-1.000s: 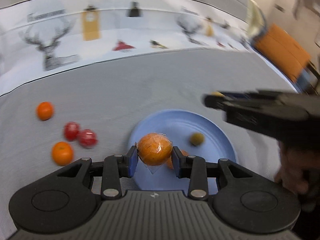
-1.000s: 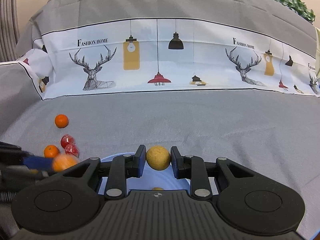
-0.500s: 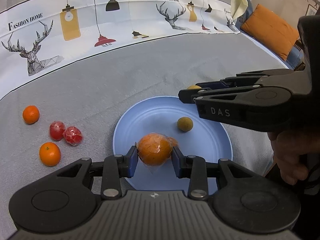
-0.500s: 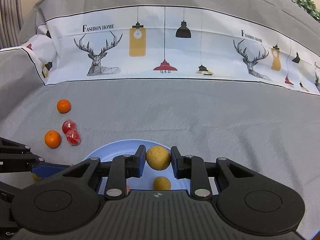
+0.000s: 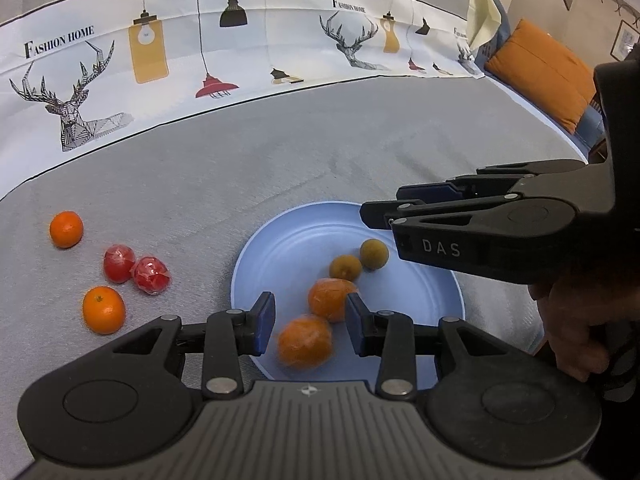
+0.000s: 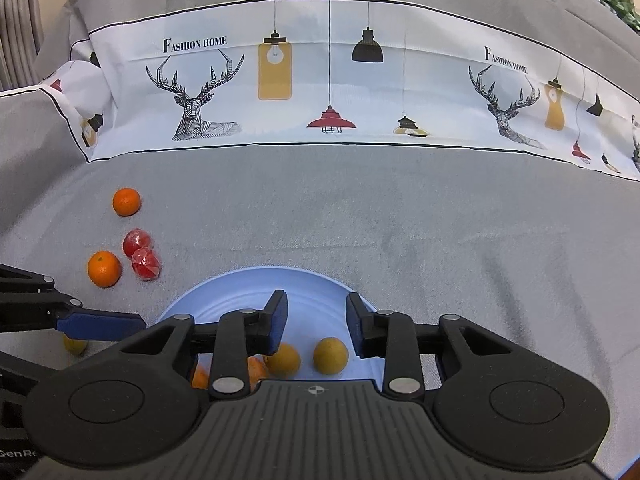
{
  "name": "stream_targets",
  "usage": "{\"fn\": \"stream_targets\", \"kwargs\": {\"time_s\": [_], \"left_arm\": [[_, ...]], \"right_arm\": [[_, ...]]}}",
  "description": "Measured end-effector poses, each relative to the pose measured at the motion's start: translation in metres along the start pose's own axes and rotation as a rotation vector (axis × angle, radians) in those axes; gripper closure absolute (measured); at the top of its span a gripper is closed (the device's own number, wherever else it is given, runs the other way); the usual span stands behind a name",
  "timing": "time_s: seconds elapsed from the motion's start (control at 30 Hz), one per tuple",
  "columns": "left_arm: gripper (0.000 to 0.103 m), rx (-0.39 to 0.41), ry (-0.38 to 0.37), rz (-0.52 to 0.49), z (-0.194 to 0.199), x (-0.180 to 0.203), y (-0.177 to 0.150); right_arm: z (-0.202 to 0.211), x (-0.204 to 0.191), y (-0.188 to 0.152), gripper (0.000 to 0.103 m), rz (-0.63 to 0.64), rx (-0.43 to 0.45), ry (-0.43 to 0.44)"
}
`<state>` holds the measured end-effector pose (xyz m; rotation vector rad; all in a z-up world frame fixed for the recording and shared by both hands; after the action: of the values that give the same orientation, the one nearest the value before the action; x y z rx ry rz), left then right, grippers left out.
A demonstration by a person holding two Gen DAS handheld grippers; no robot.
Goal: Organize fruits
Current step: 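Open both grippers to release the wrapped mandarin and yellow fruit onto the plate, then move left gripper to a mandarin while right gripper reaches a red wrapped fruit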
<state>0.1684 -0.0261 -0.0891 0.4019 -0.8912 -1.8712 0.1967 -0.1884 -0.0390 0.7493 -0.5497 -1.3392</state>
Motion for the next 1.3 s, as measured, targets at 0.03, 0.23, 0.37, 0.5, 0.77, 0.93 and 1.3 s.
{"fn": "stream_targets", "kwargs": {"time_s": [0.03,0.23,0.37,0.5,0.77,0.93,1.3], "left_arm": [[0.061,0.002,0.003,0.002,0.0,-0.001,0.0],[0.061,0.005,0.017,0.019,0.001,-0.004,0.001],[0.061,0.006,0.018,0.023,0.001,-0.005,0.001],[0.061,0.007,0.023,0.021,0.001,-0.006,0.002],[0.061,0.019,0.041,0.034,0.003,-0.01,0.003],[0.062,0.023,0.052,0.041,0.004,-0.011,0.004],[0.068,0.034,0.083,0.062,0.005,-0.017,0.006]], "right_arm": [[0.0,0.0,0.0,0.068,0.0,0.001,0.0],[0.0,0.001,0.0,0.067,-0.005,0.005,-0.007],[0.0,0.003,0.0,0.066,-0.008,0.011,-0.015],[0.0,0.004,0.0,0.065,-0.014,0.013,-0.02],[0.001,0.004,0.0,0.065,-0.017,0.018,-0.025],[0.001,0.005,0.002,0.064,-0.023,0.02,-0.027],[0.002,0.005,0.002,0.064,-0.031,0.025,-0.026]]}}
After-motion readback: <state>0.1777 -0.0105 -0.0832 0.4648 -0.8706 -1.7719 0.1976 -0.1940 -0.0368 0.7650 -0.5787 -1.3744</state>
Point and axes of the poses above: each gripper's, at about its wrist camera, not at the fingertips, and z roughly against the way its jaws point, x to its right, y to its top, the point moved 3 cm from there along -z, roughly the way its jaws point, and after that the axes turned 7 degrees about x, right-handed, at the moved point
